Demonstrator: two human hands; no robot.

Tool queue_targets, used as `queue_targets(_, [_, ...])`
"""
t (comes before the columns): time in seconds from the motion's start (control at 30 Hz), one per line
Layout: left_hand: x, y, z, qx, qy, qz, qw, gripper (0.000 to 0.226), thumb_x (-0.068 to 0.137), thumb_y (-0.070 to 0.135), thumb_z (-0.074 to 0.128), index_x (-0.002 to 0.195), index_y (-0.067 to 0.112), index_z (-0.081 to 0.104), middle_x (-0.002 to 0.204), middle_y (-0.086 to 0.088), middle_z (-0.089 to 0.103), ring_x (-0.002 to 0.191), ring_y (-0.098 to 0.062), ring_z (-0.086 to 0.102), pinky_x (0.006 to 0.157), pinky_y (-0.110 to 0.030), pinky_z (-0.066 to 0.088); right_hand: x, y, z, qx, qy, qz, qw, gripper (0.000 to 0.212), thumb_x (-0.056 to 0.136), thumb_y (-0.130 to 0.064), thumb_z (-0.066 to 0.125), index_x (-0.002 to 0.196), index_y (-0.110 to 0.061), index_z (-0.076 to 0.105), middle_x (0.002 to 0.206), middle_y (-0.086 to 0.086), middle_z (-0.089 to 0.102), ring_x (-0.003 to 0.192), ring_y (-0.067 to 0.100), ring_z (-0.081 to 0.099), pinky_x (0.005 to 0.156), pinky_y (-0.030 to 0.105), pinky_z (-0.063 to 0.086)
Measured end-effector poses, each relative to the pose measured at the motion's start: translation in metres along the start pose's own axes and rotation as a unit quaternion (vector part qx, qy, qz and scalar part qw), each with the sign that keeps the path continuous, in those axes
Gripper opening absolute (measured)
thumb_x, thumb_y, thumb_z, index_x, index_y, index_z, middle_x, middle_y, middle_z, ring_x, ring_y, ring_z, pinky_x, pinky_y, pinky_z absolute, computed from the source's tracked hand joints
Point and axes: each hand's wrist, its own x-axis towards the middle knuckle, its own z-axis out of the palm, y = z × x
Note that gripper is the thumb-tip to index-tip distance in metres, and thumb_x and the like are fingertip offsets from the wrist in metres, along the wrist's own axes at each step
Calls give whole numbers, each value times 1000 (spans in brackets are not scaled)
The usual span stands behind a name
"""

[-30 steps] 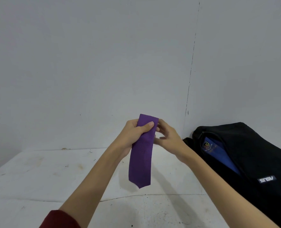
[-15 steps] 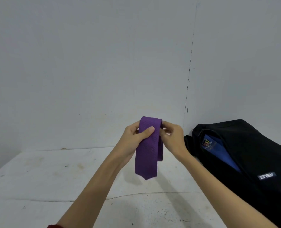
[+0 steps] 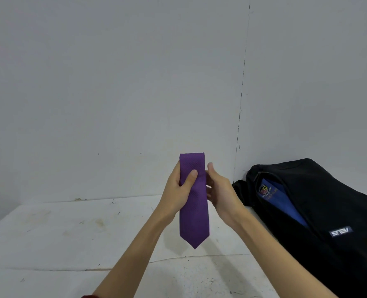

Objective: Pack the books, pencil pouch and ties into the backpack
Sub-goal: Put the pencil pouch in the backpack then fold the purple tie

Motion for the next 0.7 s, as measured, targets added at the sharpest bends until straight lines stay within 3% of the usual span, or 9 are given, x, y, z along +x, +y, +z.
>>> queue_targets(0.07, [2,-2,4,-11,4,0,1000,18,96,22,51,111,30,57,102,6,69,94,-10,66,86,-28,52,-4,2,0,-27,-9,-9,1000,33,95,-41,49,110,-16,64,104,0,71,93,14,68,80,25,53])
queue_targets(0.17, [8,1,6,-55,7,-20,998,22,96,18,52,117,21,57,108,-2,69,99,-19,66,88,-33,53,-12,15,-1,-106,19,-31,994,20,90,-29,61,105,-18,53,97,-1,67,84,7,66,69,18,51])
queue_targets(0.3, [18,3,13,-92,-27,-32,995,20,97,17,49,116,23,56,110,-6,68,100,-28,66,88,-42,53,-23,30,-11,-135,13,-13,991,23,92,-23,59,115,-19,55,104,-1,67,90,8,66,71,18,51])
queue_targets(0.4, [25,2,24,-88,-14,-28,996,17,99,21,46,109,34,51,102,2,66,90,-17,67,79,-31,55,-26,28,-13,-164,39,-30,985,14,95,-23,54,109,-18,54,96,-3,64,81,4,62,66,14,49])
queue_targets(0.47, [34,1,32,-73,2,-25,997,18,100,23,43,115,32,46,99,7,62,84,-7,62,74,-21,52,-27,26,-16,-193,59,-37,979,6,96,-24,52,102,-21,52,89,-7,60,76,2,59,62,12,47])
queue_targets(0.7, [46,-25,90,45,-13,-45,998,39,101,31,37,137,19,30,112,1,58,95,-15,58,87,-31,49,-39,20,-61,-229,120,-18,966,6,95,-13,52,96,-19,53,86,-4,59,75,7,57,65,16,47])
